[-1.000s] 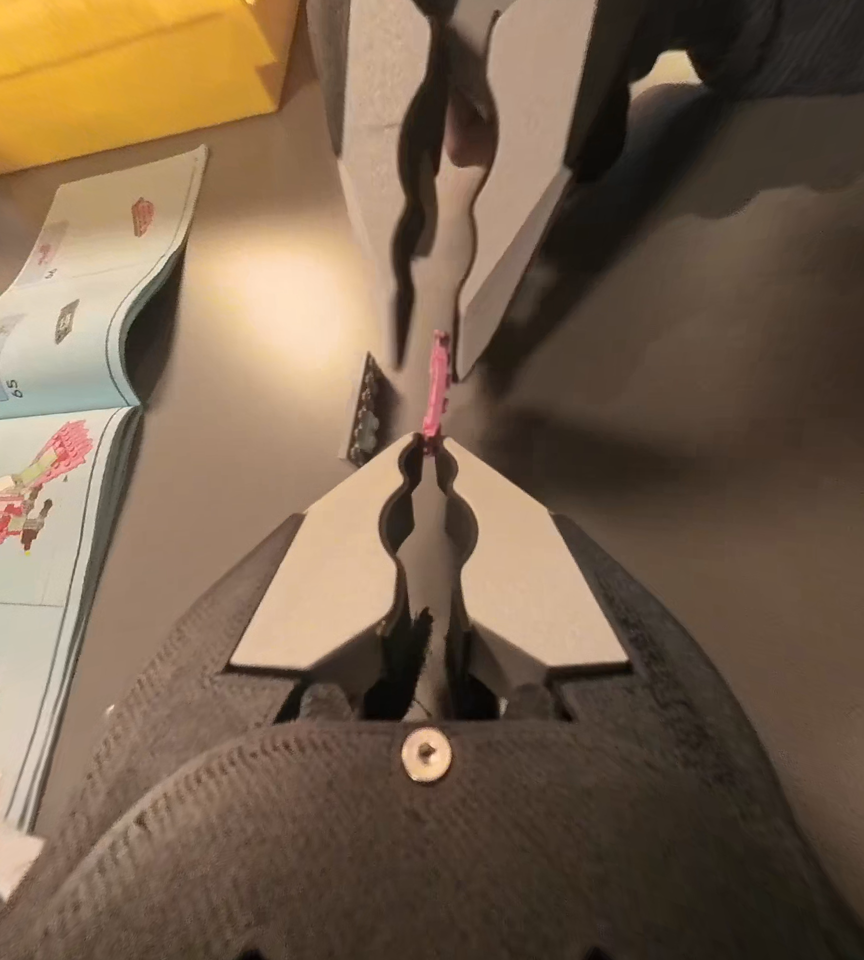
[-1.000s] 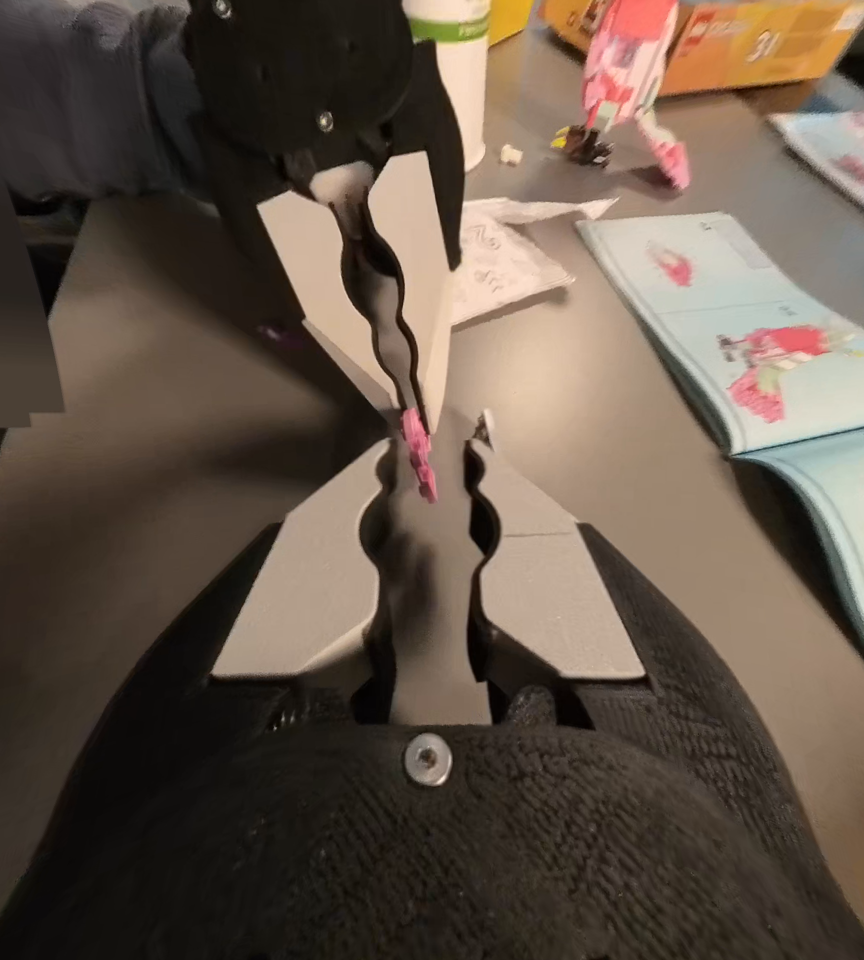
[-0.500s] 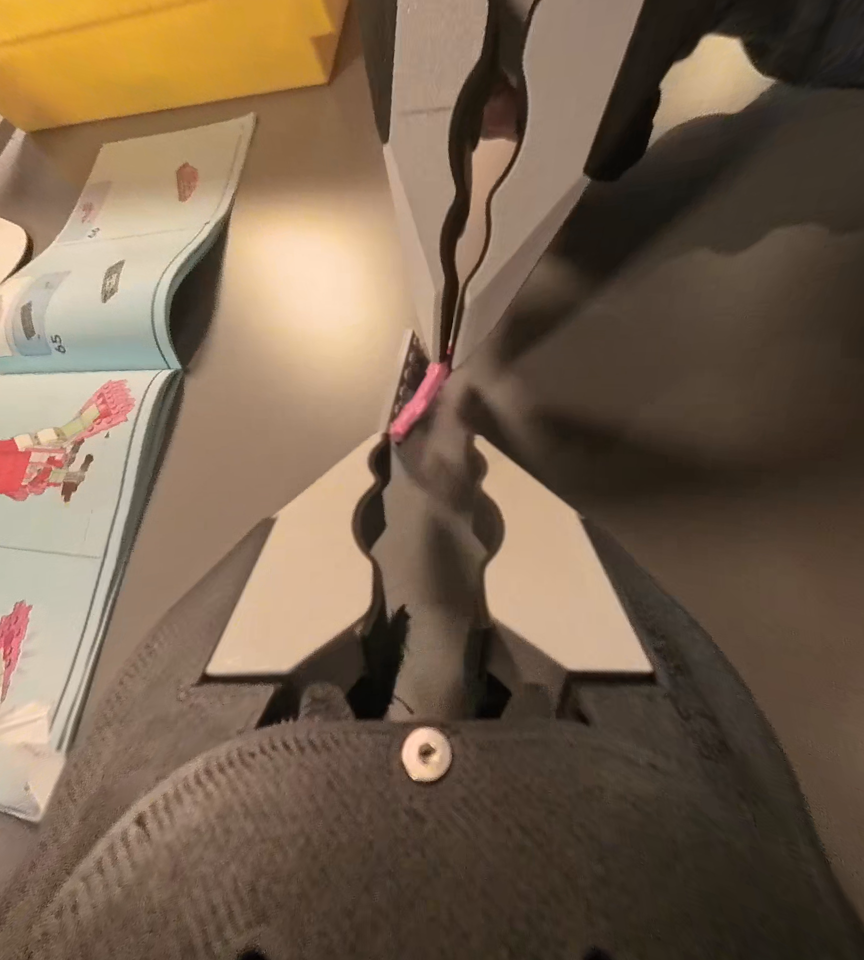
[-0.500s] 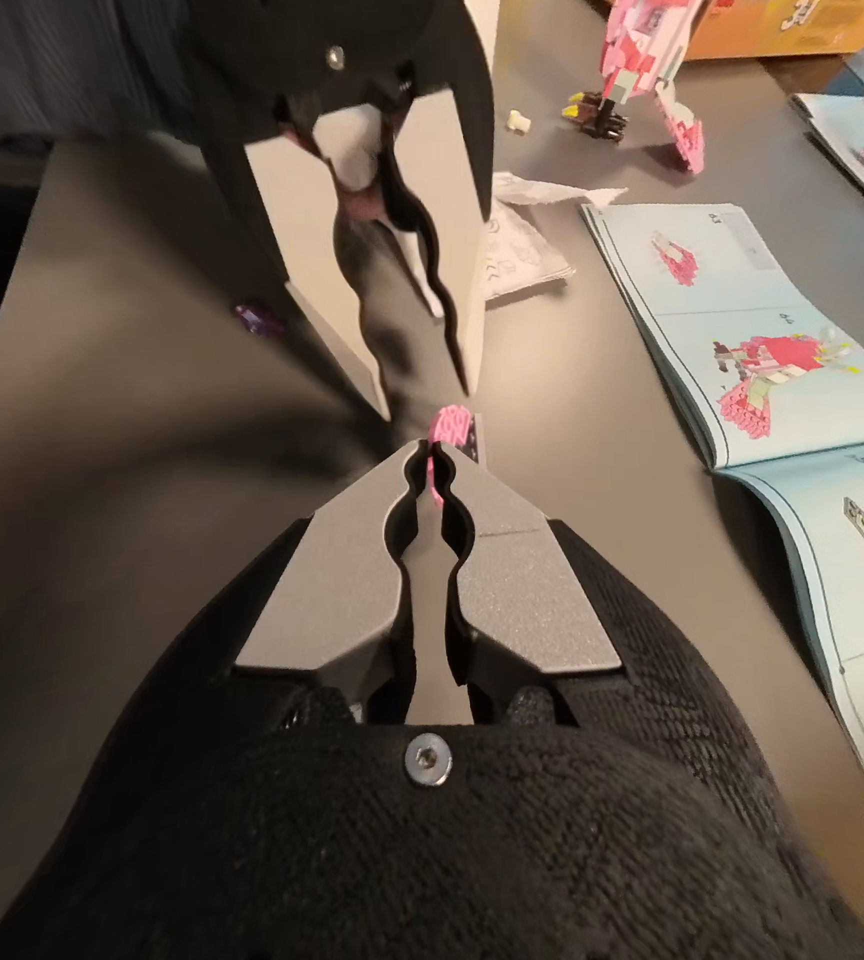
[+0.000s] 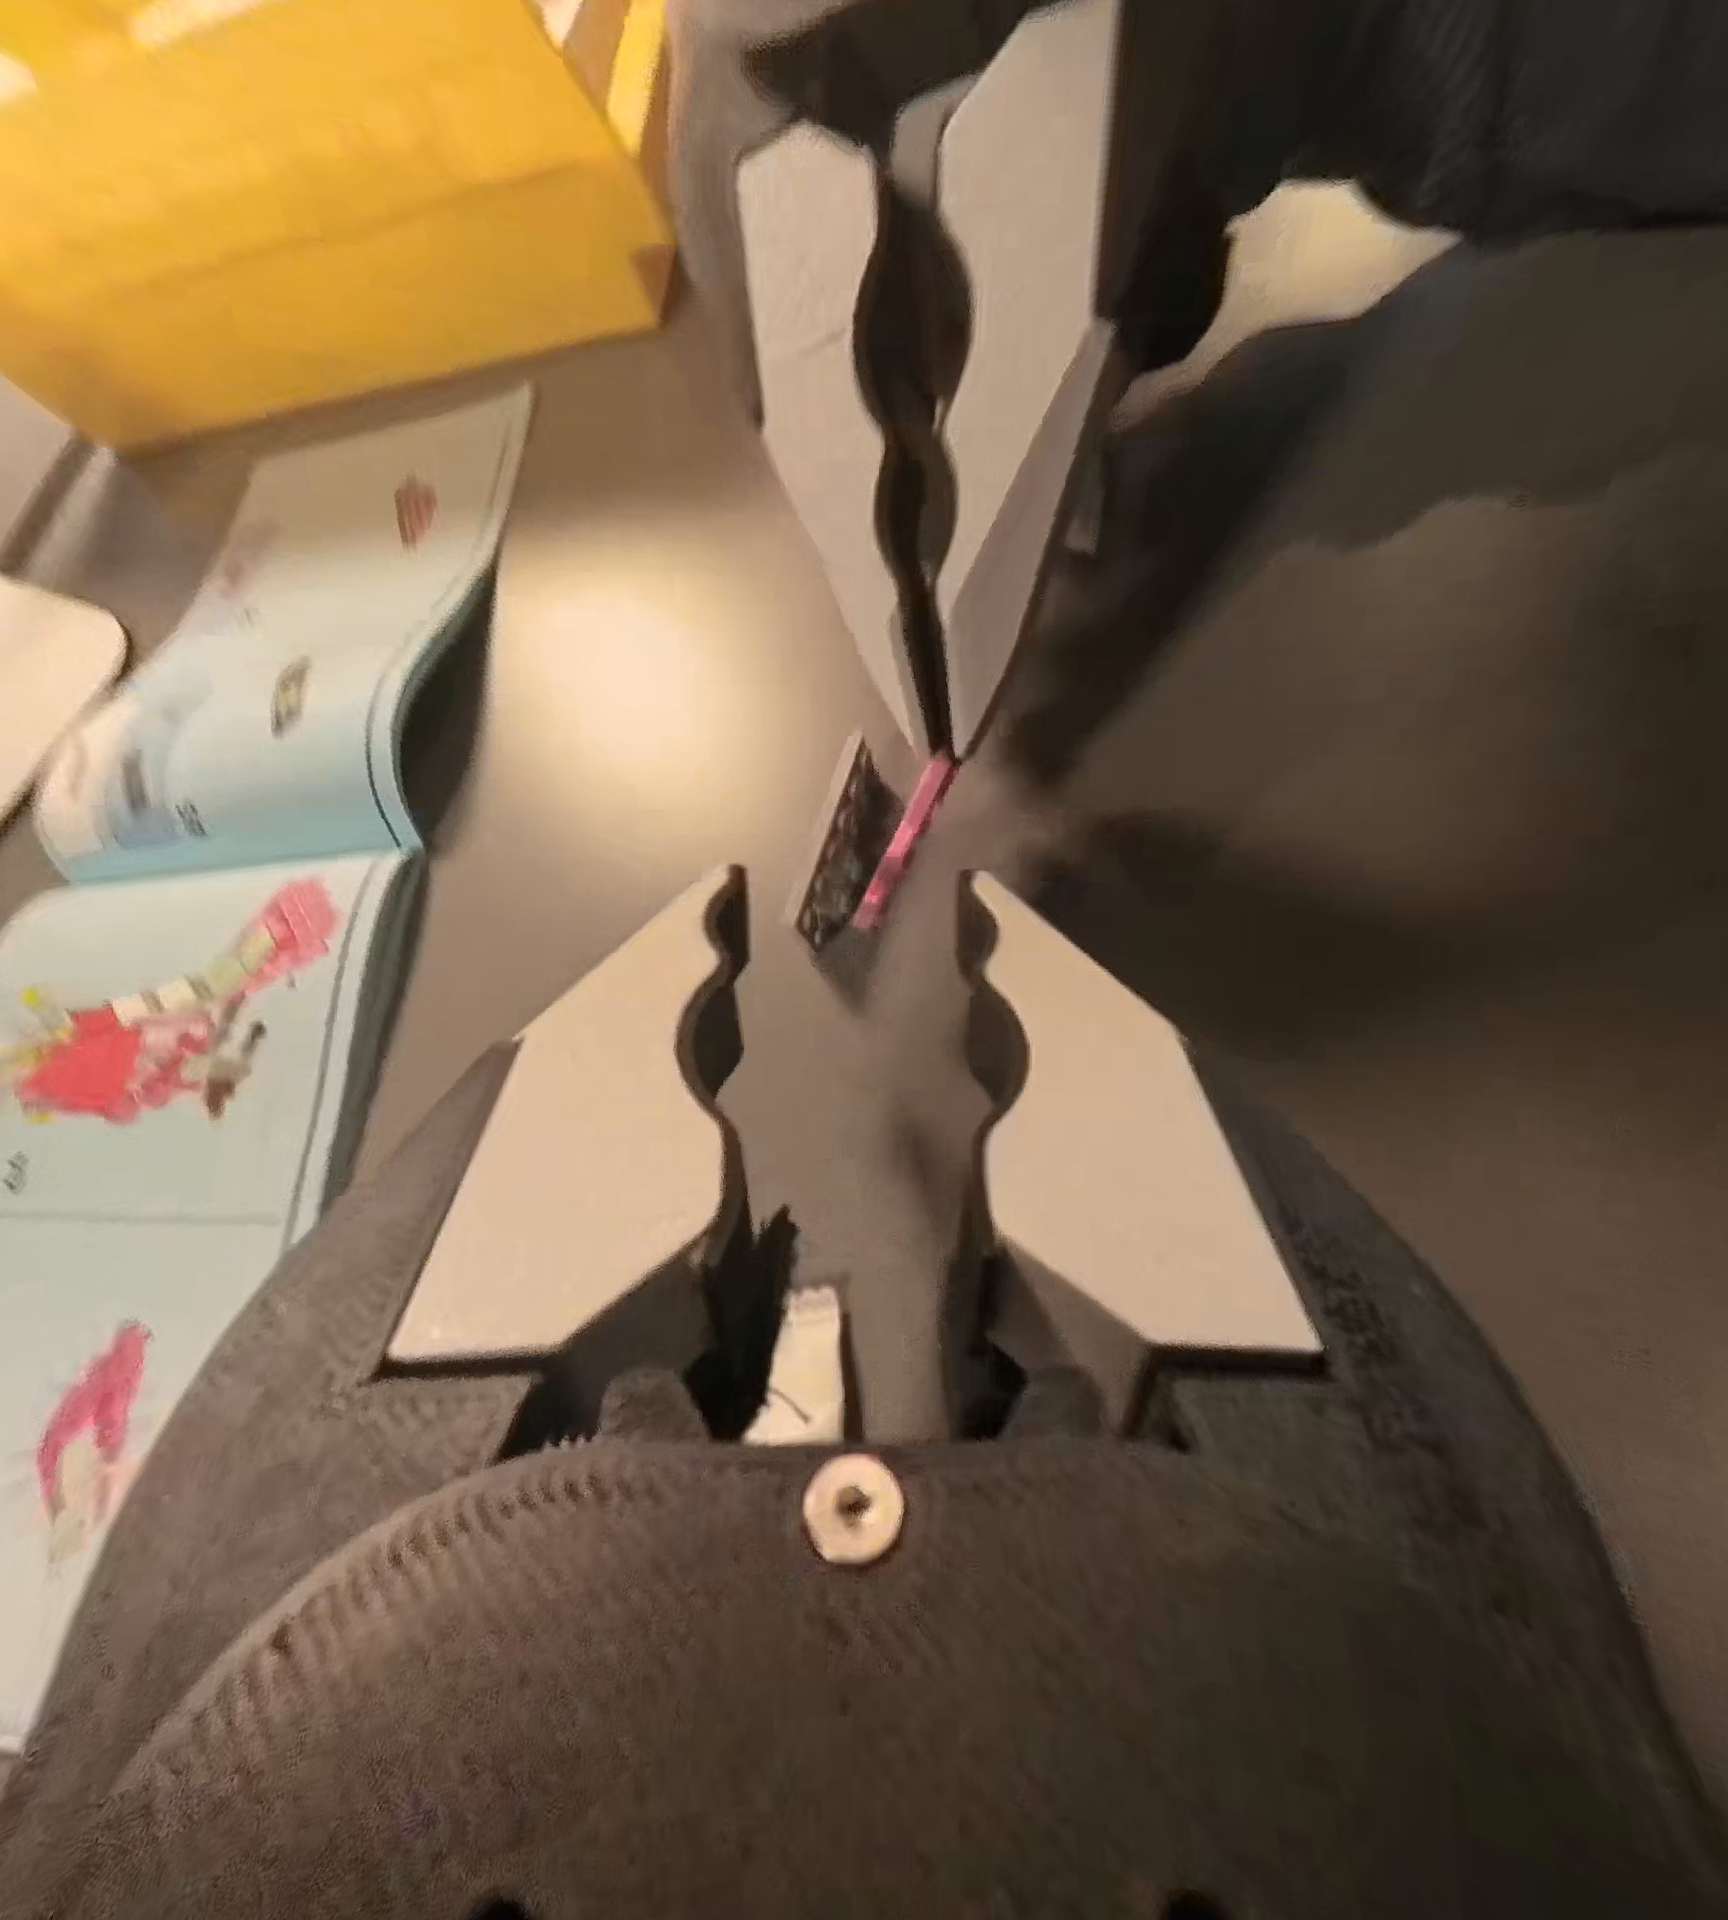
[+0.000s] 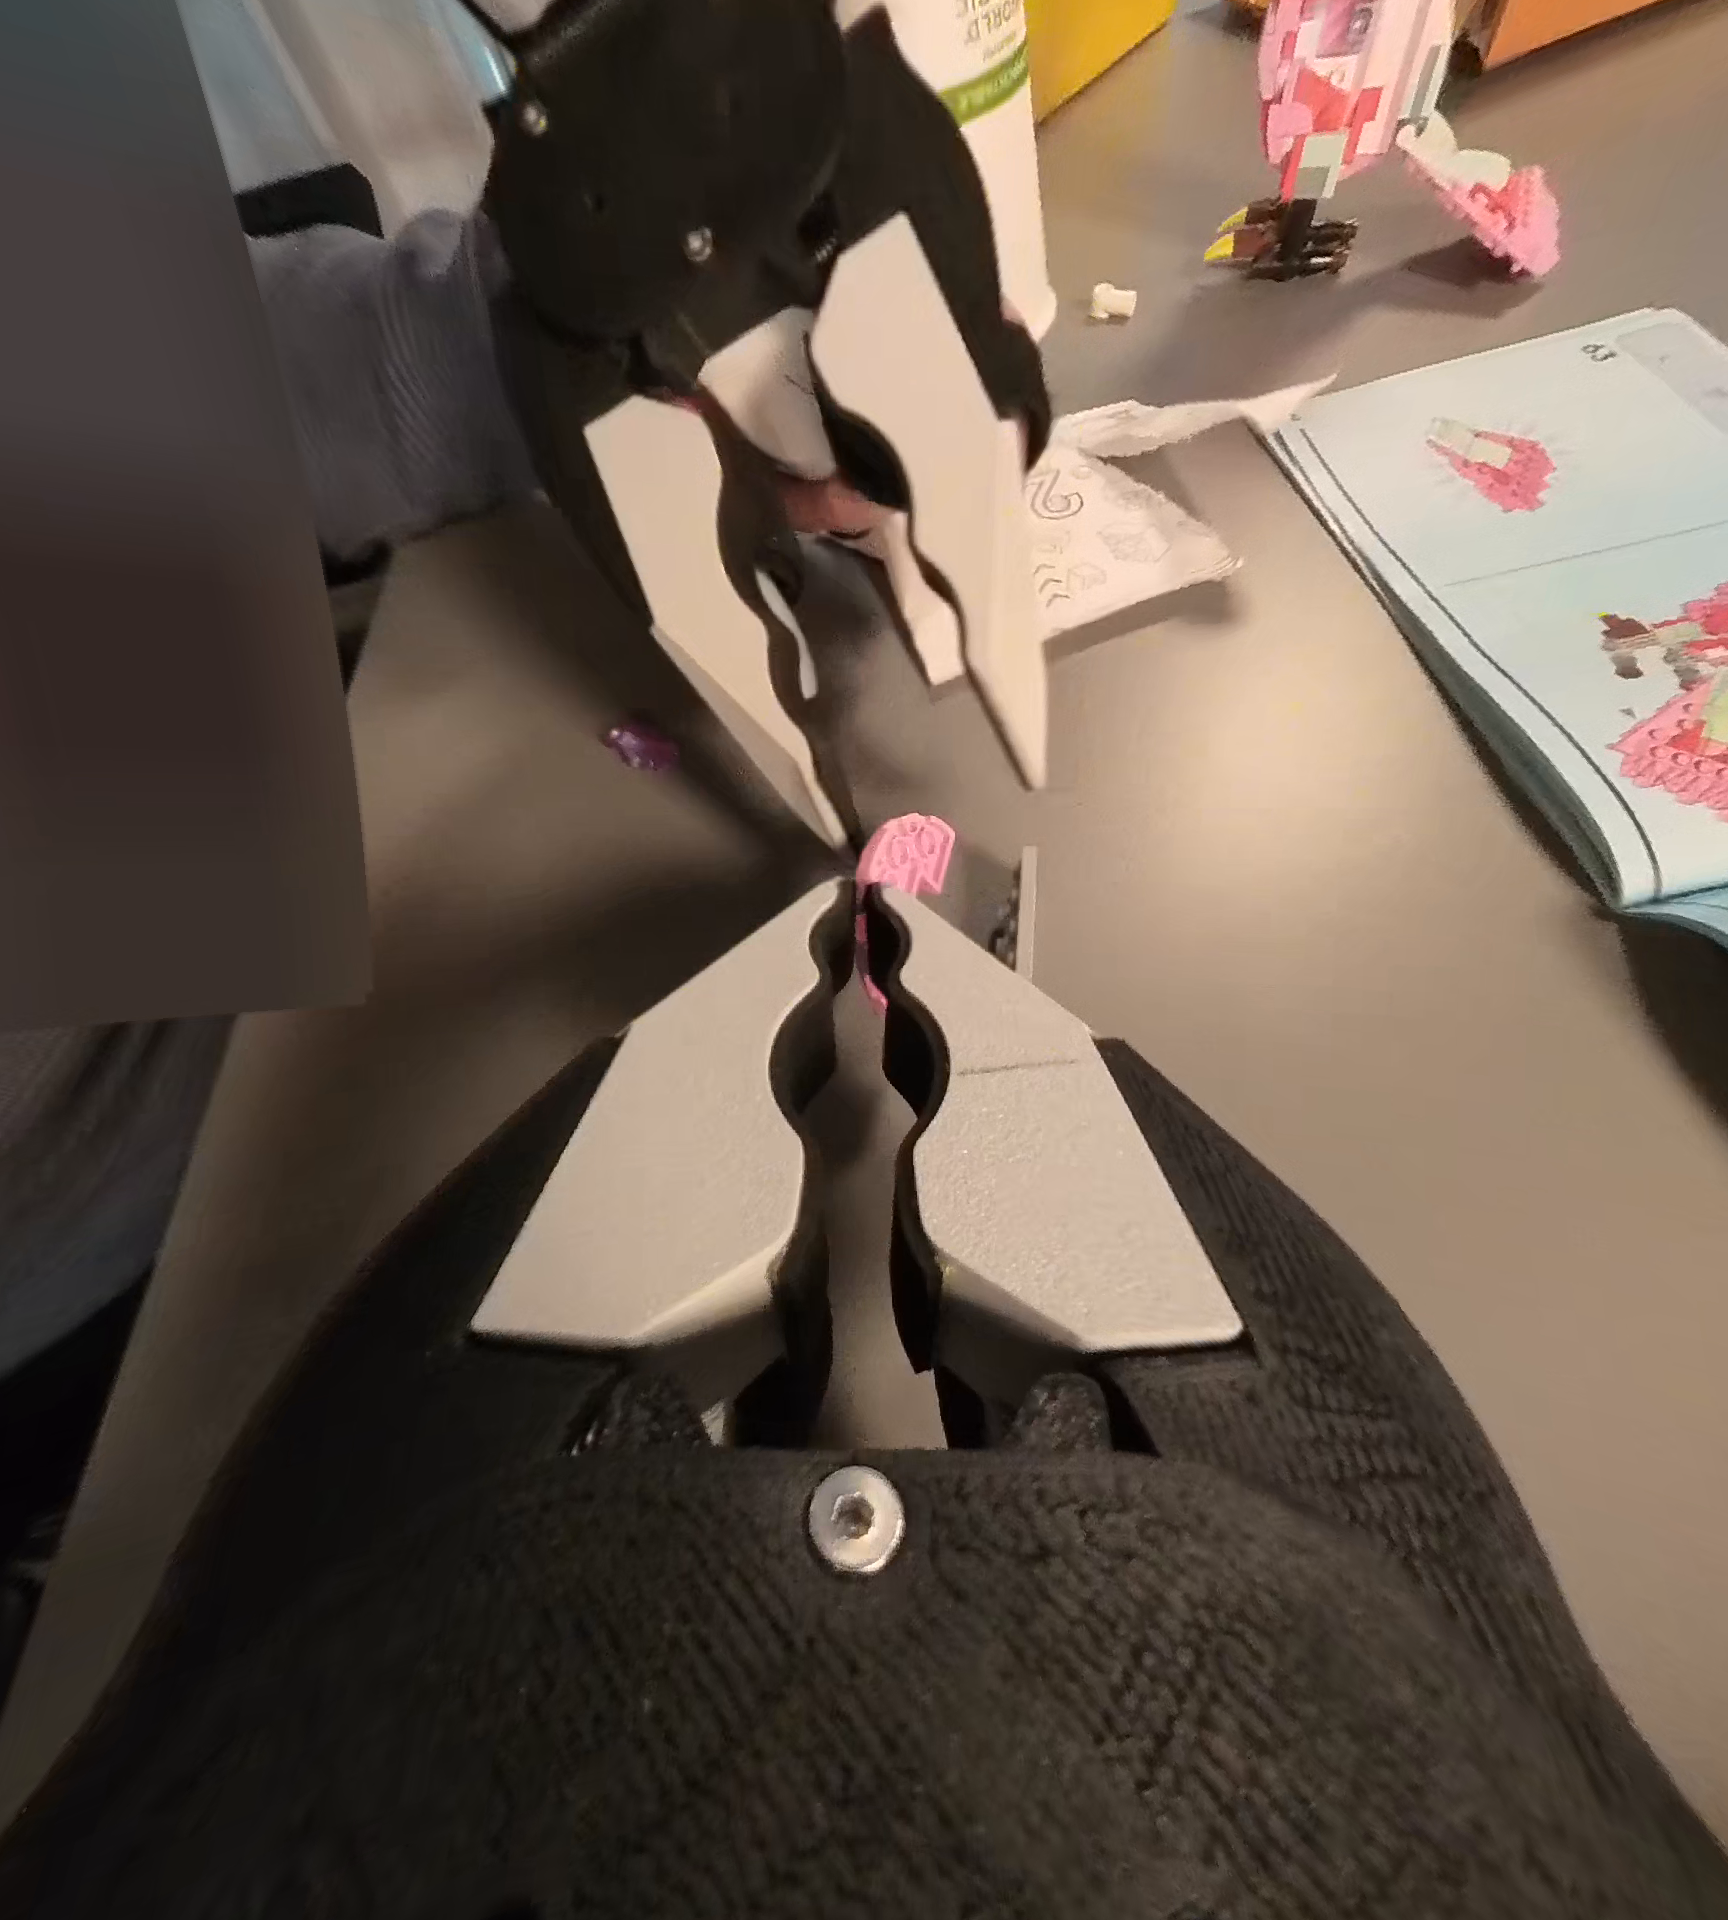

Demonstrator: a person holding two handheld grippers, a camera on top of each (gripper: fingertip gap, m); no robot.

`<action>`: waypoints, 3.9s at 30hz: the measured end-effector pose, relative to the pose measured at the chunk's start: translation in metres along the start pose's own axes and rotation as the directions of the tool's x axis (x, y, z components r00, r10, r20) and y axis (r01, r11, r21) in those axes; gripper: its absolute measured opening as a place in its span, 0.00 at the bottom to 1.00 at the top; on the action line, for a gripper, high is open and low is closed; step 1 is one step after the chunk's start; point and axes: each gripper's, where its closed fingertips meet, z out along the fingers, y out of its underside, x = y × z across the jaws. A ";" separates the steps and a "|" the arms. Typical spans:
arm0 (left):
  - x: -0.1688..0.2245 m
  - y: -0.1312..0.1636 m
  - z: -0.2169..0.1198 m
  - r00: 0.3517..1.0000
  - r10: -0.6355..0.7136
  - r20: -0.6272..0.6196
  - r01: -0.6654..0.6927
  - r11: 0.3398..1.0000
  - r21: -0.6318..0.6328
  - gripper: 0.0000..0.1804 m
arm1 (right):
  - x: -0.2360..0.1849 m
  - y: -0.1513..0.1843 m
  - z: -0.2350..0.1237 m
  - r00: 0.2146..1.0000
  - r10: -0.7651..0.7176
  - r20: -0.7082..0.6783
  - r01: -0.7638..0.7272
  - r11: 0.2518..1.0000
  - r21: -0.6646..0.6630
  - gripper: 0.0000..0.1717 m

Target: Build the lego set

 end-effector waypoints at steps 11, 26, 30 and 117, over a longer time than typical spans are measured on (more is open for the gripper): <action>0.012 -0.009 -0.002 0.992 0.018 -0.127 -0.017 1.000 0.012 0.02 | -0.002 -0.010 -0.006 0.999 0.009 0.037 -0.011 0.999 0.047 0.00; 0.009 -0.006 -0.007 0.992 -0.050 -0.119 0.053 0.998 0.028 0.02 | 0.002 -0.009 0.001 0.962 -0.201 -0.183 0.216 0.974 0.064 0.08; 0.013 -0.007 -0.004 0.990 -0.044 -0.132 0.047 0.999 0.023 0.02 | 0.003 -0.006 0.005 0.952 -0.232 -0.202 0.242 0.970 0.029 0.06; -0.016 0.028 0.000 0.997 -0.077 -0.022 0.073 0.988 -0.134 0.15 | 0.021 0.015 0.013 0.945 -0.243 -0.218 0.209 0.963 -0.167 0.02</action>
